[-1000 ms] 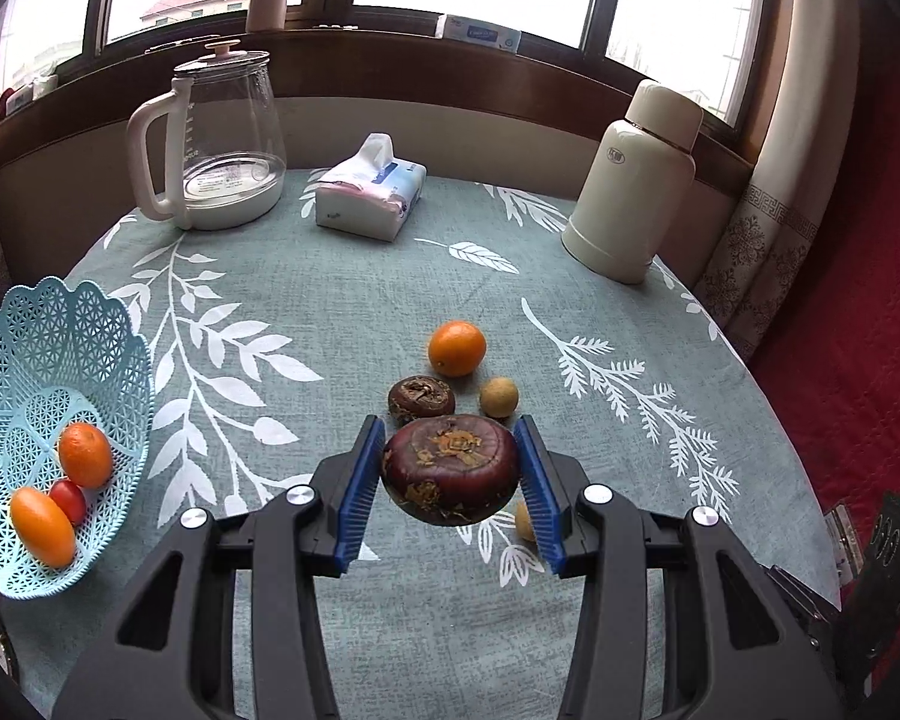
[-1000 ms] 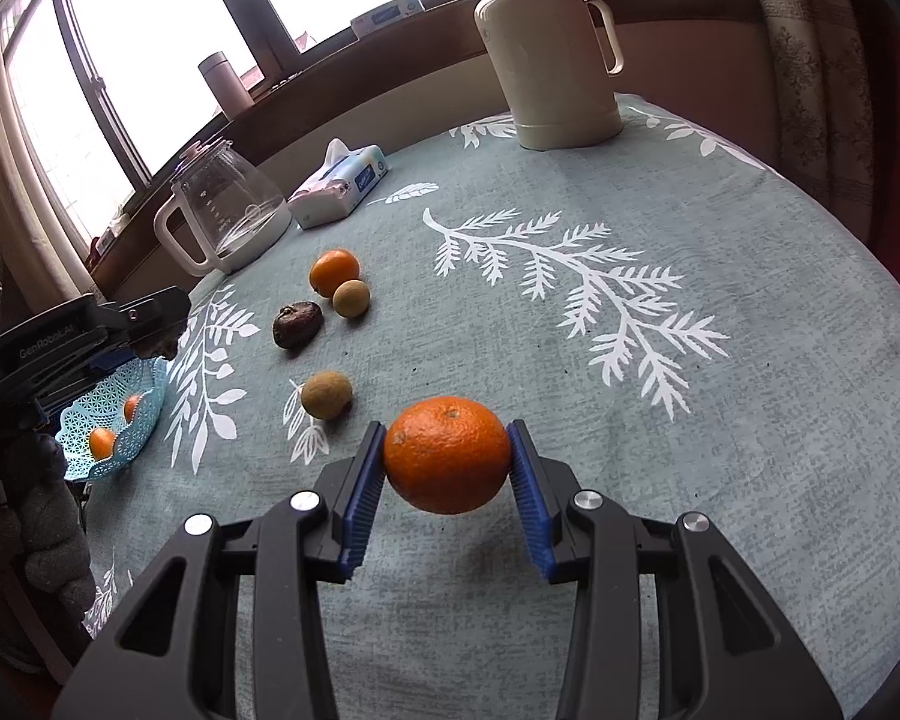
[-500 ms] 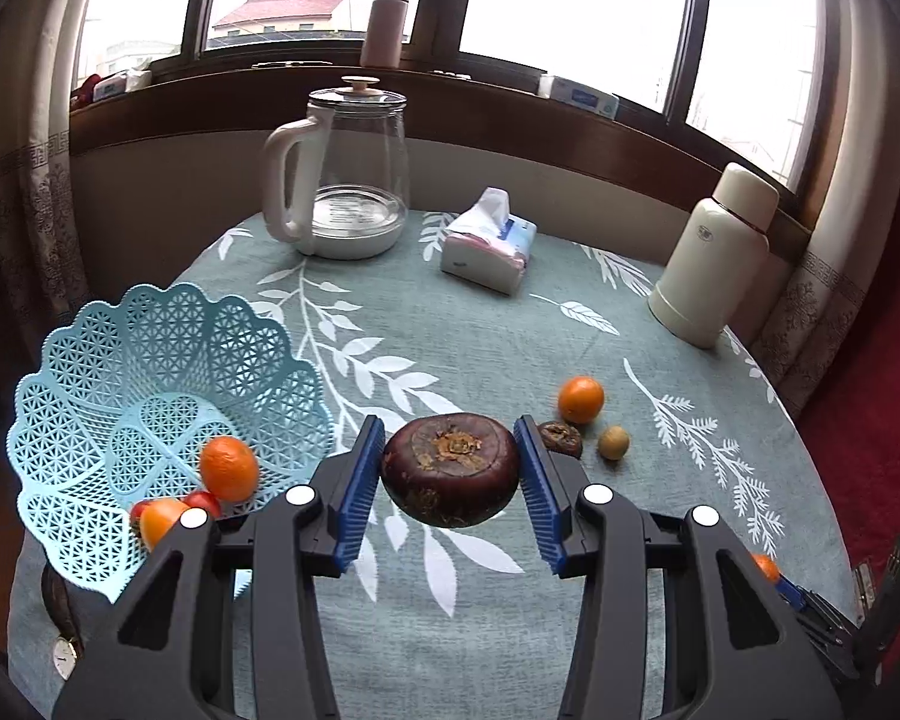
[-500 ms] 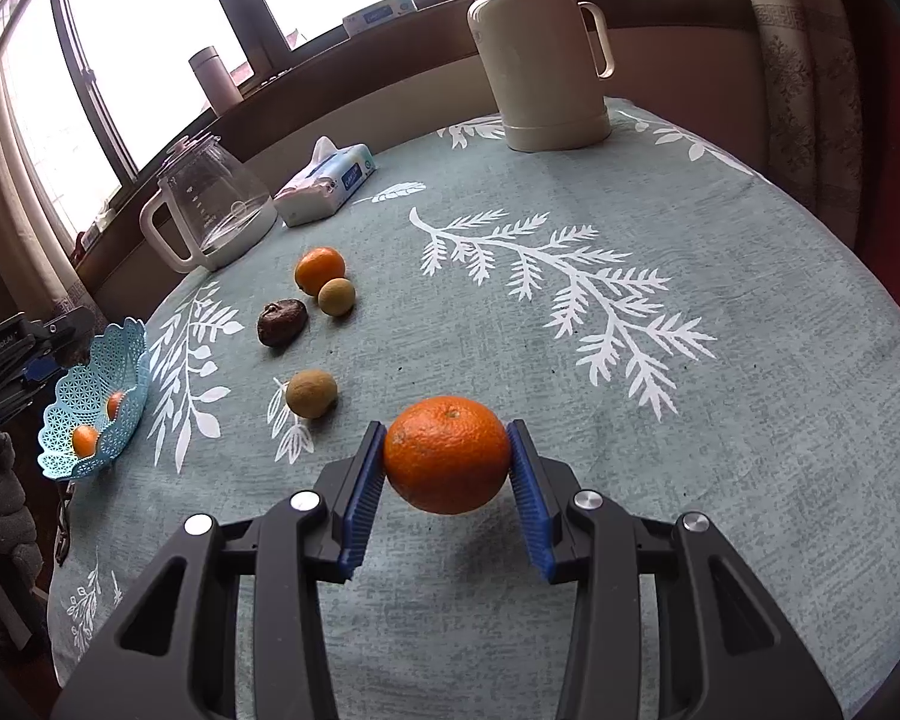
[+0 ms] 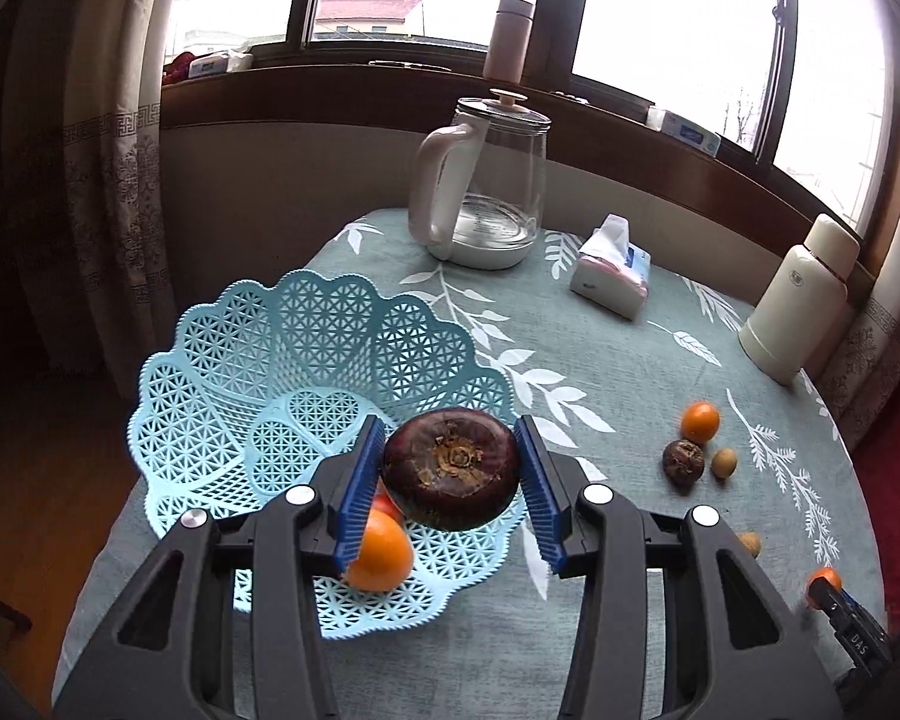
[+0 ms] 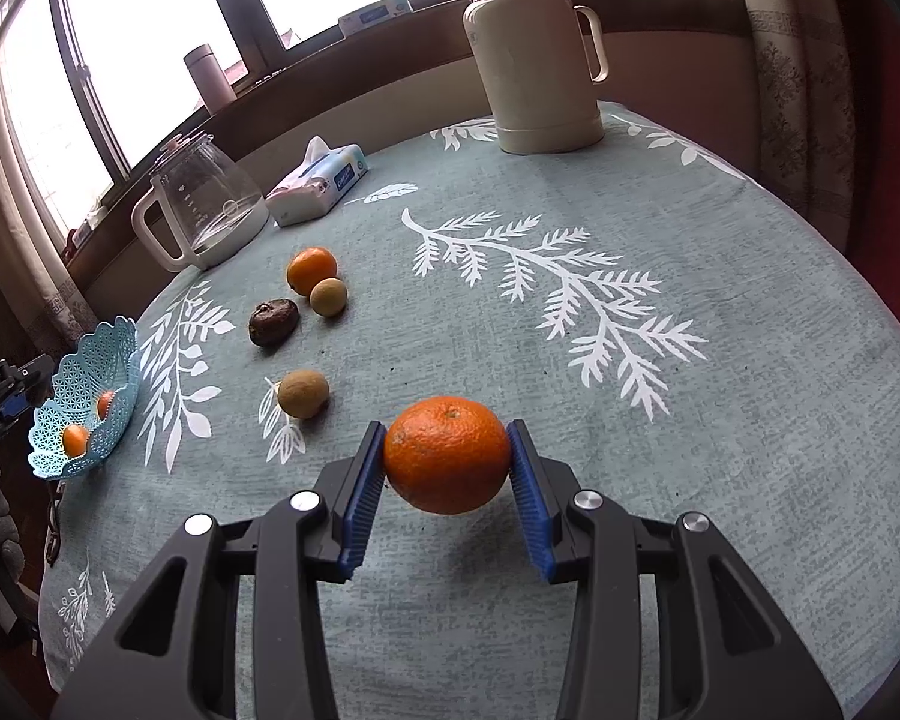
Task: Organize fruits
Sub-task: 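Carry the dark brown fruit into the blue basket and open the left tool while the right holds the tangerine, then lower the tangerine into the blue basket and open the right tool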
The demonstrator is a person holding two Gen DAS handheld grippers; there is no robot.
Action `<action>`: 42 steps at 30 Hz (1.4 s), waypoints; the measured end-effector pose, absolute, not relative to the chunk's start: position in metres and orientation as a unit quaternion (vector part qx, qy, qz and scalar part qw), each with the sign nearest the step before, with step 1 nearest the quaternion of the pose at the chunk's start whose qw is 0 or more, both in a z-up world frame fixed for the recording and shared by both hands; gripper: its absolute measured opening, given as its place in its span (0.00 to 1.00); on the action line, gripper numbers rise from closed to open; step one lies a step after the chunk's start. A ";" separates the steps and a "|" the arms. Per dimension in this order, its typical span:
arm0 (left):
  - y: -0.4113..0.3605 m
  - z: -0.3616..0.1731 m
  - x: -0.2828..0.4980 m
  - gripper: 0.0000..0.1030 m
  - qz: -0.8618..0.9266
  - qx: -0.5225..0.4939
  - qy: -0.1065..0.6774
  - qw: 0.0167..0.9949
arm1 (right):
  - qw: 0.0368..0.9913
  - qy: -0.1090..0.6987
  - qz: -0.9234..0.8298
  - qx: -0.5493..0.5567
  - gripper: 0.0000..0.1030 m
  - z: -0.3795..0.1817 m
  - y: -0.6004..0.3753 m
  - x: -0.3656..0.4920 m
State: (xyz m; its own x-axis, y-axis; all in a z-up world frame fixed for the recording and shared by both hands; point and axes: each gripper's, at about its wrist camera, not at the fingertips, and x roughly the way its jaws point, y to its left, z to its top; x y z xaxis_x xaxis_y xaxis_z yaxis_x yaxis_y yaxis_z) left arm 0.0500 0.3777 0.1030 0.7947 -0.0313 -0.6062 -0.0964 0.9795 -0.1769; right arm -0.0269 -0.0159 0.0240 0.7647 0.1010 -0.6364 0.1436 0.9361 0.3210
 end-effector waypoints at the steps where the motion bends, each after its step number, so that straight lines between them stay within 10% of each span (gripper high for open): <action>1: 0.383 0.102 0.050 0.45 0.022 -0.101 0.320 0.942 | 0.922 0.343 -0.012 0.178 0.40 0.024 -0.016 -0.027; 23: 0.441 0.066 0.063 0.45 0.085 -0.123 0.350 0.925 | 0.922 0.346 -0.017 0.170 0.40 0.024 -0.014 -0.026; 42: 0.461 0.092 0.026 0.71 0.110 -0.145 0.287 0.941 | 0.920 0.358 -0.017 0.160 0.40 0.028 -0.008 -0.020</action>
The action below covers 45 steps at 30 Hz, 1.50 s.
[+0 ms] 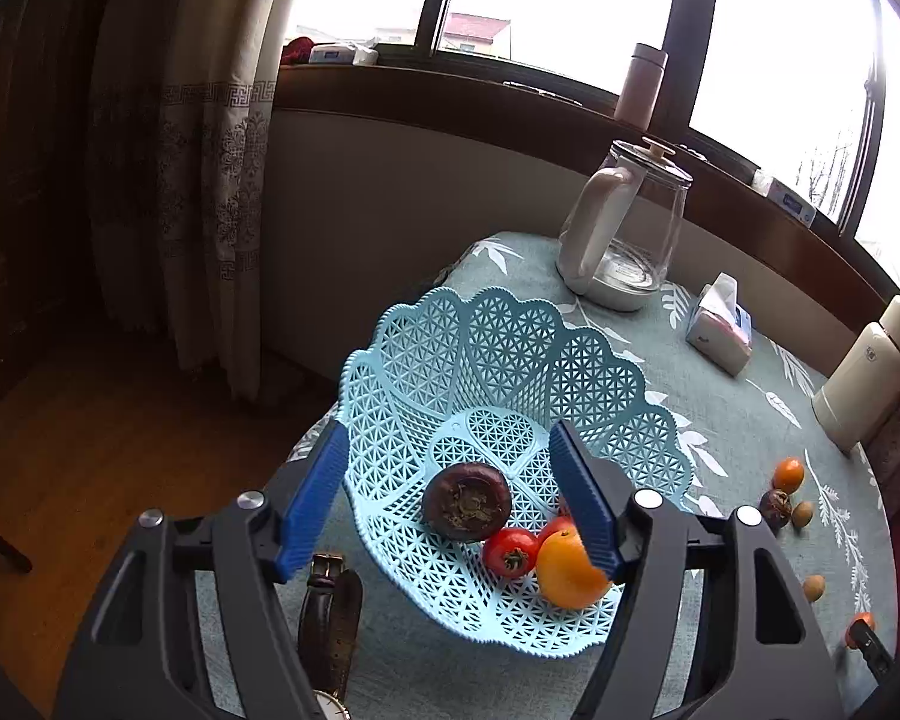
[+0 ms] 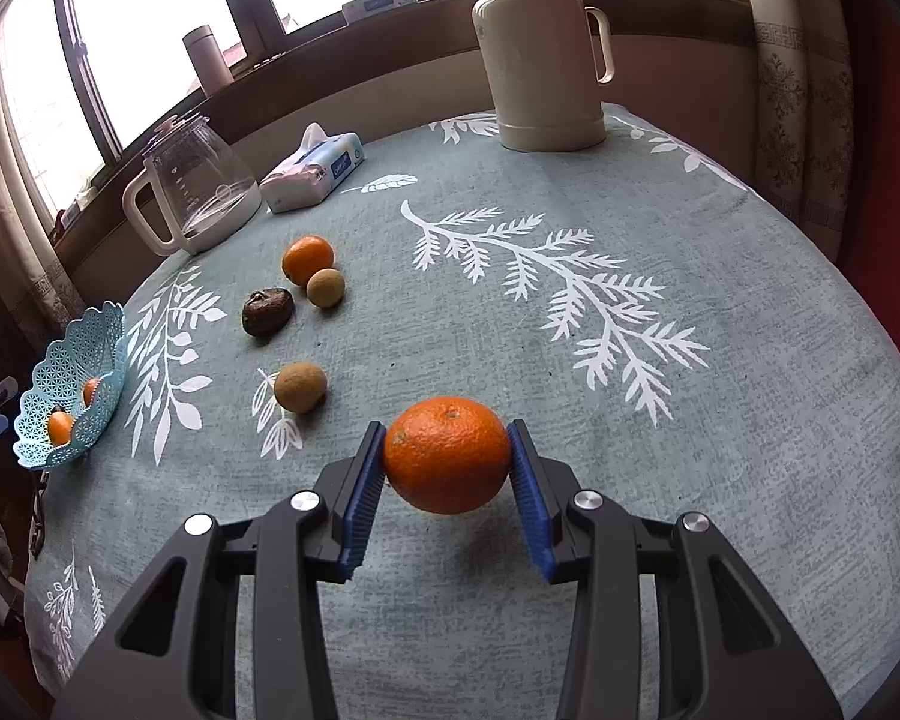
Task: Organize fruits
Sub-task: 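Lower the tangerine into the blue basket and open the right tool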
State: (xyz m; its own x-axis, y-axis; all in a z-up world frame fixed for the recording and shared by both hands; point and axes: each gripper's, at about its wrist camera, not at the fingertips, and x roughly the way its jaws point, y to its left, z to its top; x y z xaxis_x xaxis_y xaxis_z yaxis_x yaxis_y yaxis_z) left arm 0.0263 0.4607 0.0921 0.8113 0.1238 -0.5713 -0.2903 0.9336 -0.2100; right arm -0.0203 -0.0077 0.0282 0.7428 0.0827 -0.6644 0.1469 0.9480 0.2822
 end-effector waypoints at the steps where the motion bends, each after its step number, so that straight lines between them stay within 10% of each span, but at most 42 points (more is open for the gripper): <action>1: 0.461 0.093 0.024 0.71 0.113 -0.142 0.283 0.942 | 0.918 0.360 -0.012 0.167 0.40 0.030 -0.007 -0.019; 45: 0.515 0.099 0.000 0.82 0.141 -0.205 0.257 0.934 | 0.860 0.409 0.294 0.080 0.46 0.101 0.327 0.141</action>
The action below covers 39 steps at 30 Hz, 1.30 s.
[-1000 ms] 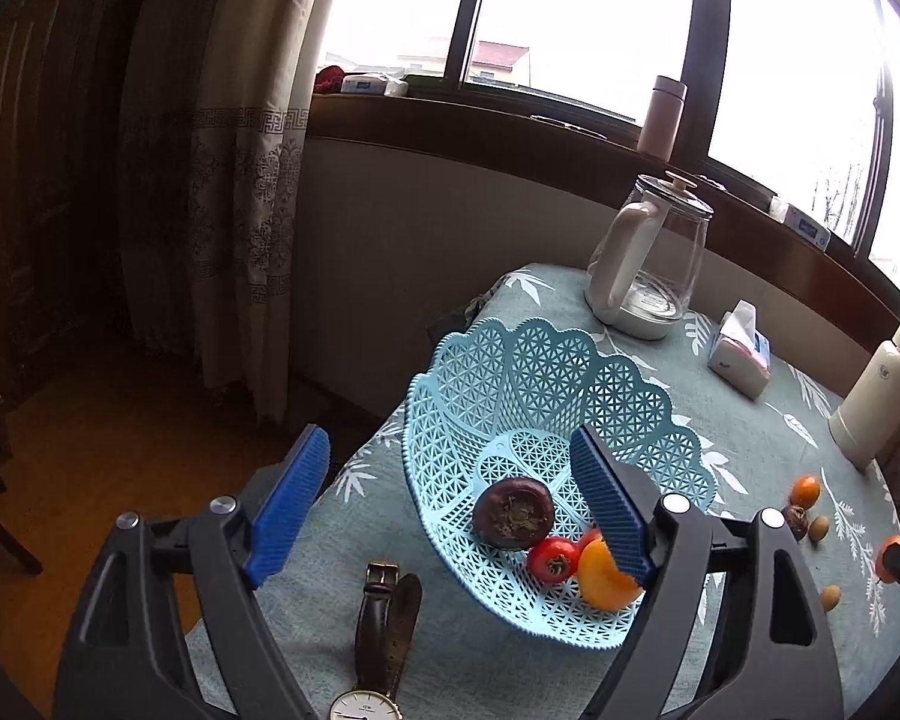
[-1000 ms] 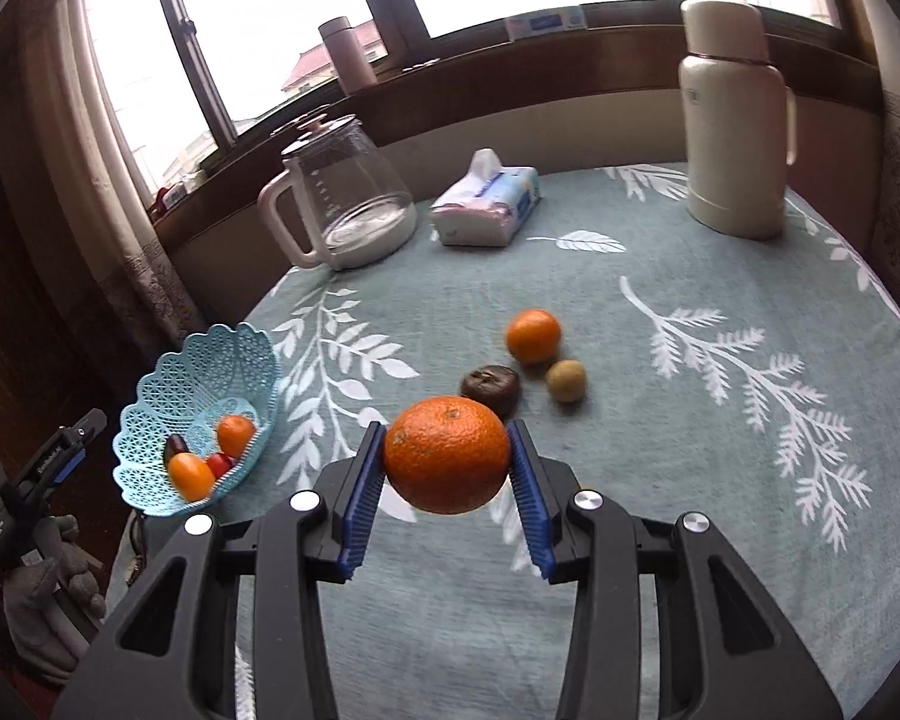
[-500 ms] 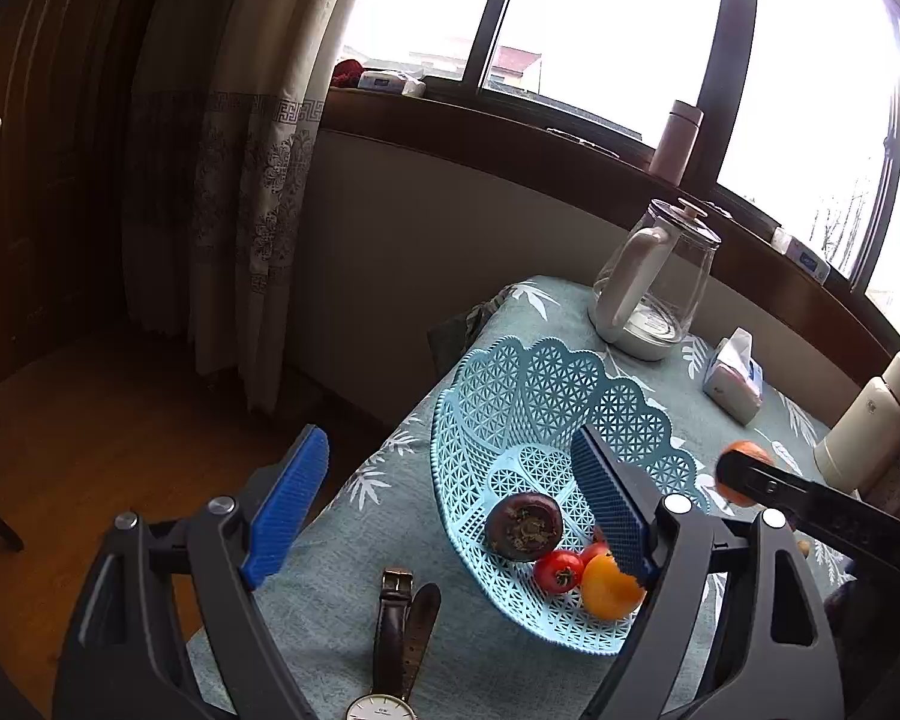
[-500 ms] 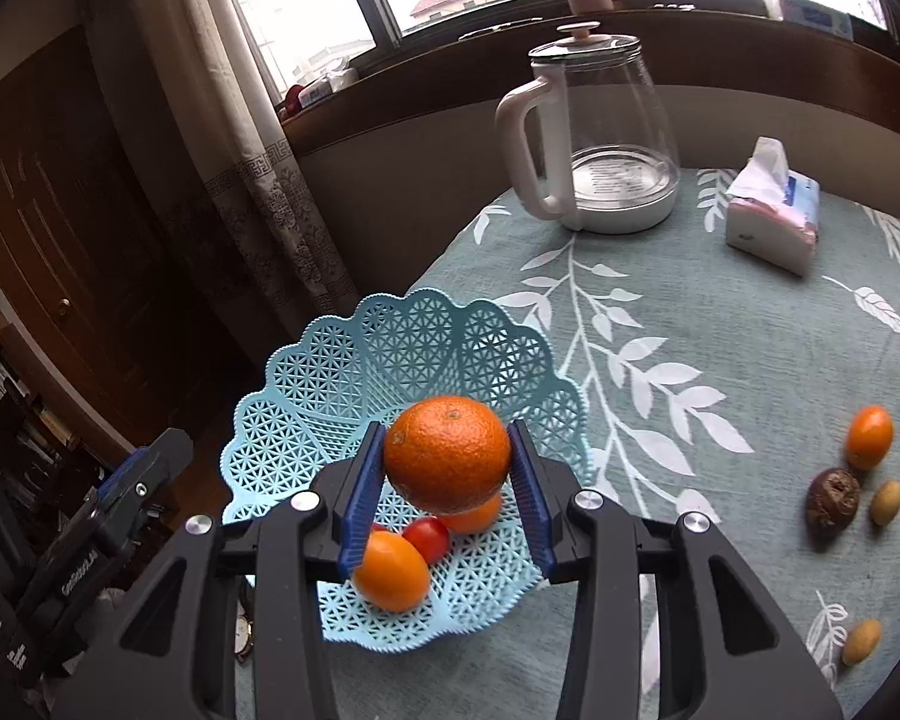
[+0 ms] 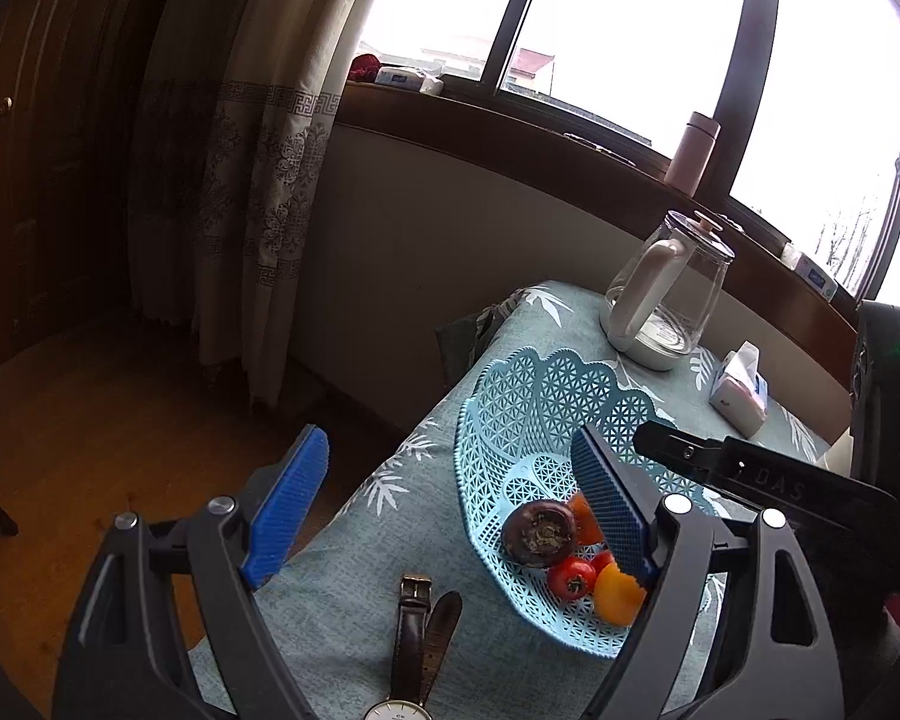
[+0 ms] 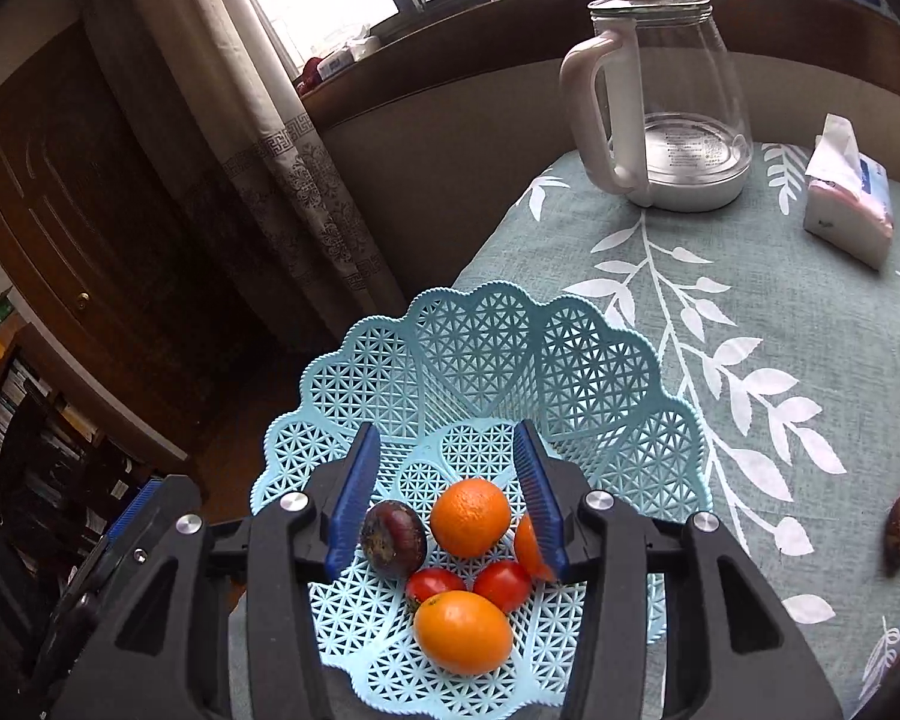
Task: Organize fruits
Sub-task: 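Lower the tangerine into the blue basket and open the right tool, then withdraw both open tools from the basket toward the remaining fruit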
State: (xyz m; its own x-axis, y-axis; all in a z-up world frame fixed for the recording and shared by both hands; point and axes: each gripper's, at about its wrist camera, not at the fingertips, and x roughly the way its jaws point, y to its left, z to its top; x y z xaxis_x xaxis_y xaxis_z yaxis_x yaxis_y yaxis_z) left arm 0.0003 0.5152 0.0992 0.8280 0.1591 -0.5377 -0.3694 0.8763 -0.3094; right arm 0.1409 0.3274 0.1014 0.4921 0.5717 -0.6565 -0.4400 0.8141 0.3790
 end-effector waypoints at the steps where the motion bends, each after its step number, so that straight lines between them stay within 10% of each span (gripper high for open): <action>1: 0.516 0.099 0.000 0.82 0.141 -0.205 0.257 0.934 | 0.861 0.407 0.293 0.083 0.46 0.103 0.324 0.139; 39: 0.434 0.133 -0.016 0.97 0.063 -0.144 0.215 0.964 | 0.923 0.315 0.177 0.137 0.65 0.126 0.183 0.039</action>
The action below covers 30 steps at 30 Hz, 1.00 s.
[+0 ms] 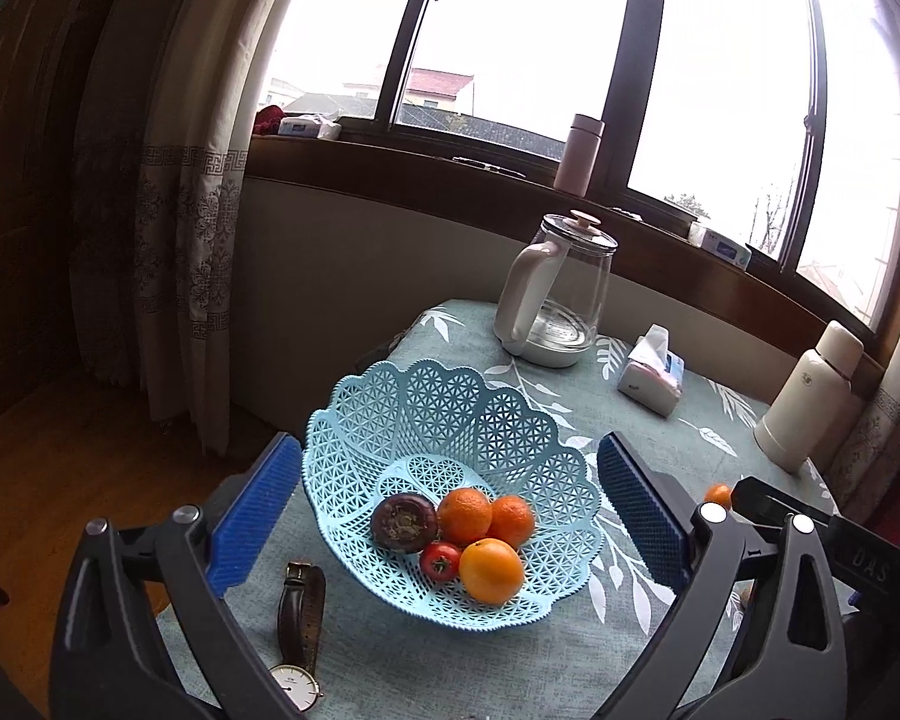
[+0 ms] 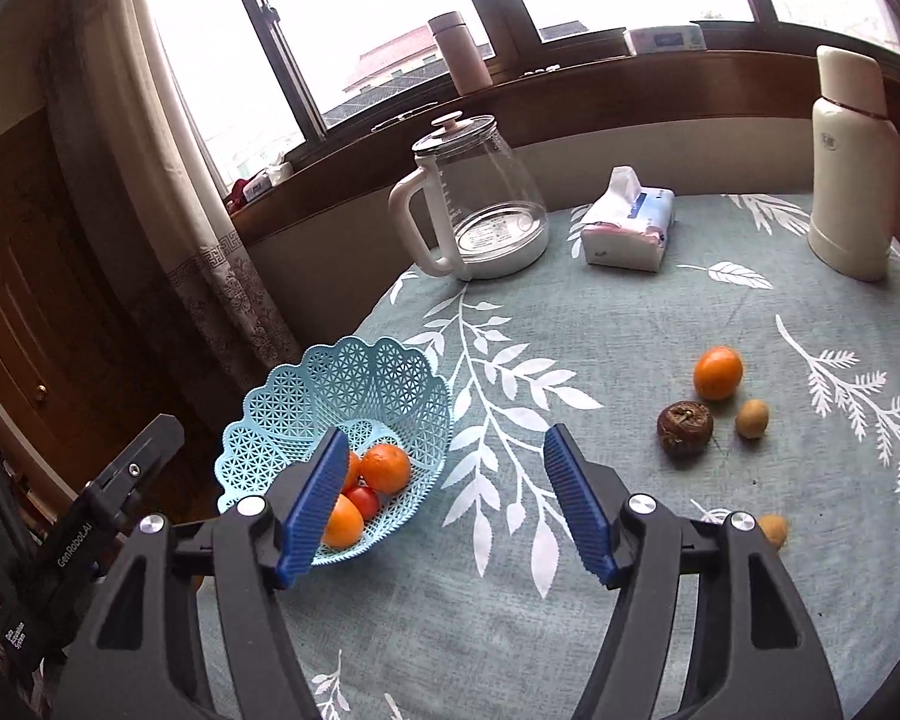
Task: Organize fruits
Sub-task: 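Withdraw both open tools from the basket toward the remaining fruit, then close the right tool on the small tan round fruit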
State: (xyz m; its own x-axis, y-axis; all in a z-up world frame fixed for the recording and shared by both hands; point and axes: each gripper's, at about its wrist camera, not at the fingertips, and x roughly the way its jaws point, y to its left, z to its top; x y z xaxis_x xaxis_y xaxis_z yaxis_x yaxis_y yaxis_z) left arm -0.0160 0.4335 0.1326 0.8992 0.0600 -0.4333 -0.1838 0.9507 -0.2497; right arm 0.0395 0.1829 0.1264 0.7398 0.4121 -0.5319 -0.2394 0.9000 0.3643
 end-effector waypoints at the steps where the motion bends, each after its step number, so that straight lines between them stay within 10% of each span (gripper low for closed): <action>1: 0.432 0.133 -0.016 0.97 0.061 -0.142 0.216 0.964 | 0.923 0.315 0.173 0.138 0.65 0.125 0.179 0.038; 30: 0.377 0.130 -0.016 0.97 0.009 -0.099 0.225 0.969 | 0.917 0.377 0.024 0.130 0.58 0.048 0.054 0.014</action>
State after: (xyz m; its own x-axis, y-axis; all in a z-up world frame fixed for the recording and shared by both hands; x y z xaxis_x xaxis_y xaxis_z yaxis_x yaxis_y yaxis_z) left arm -0.0163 0.3774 0.1303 0.8986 -0.0275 -0.4379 -0.0620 0.9800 -0.1889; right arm 0.0139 0.0545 0.0482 0.7148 0.1429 -0.6845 0.0533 0.9649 0.2571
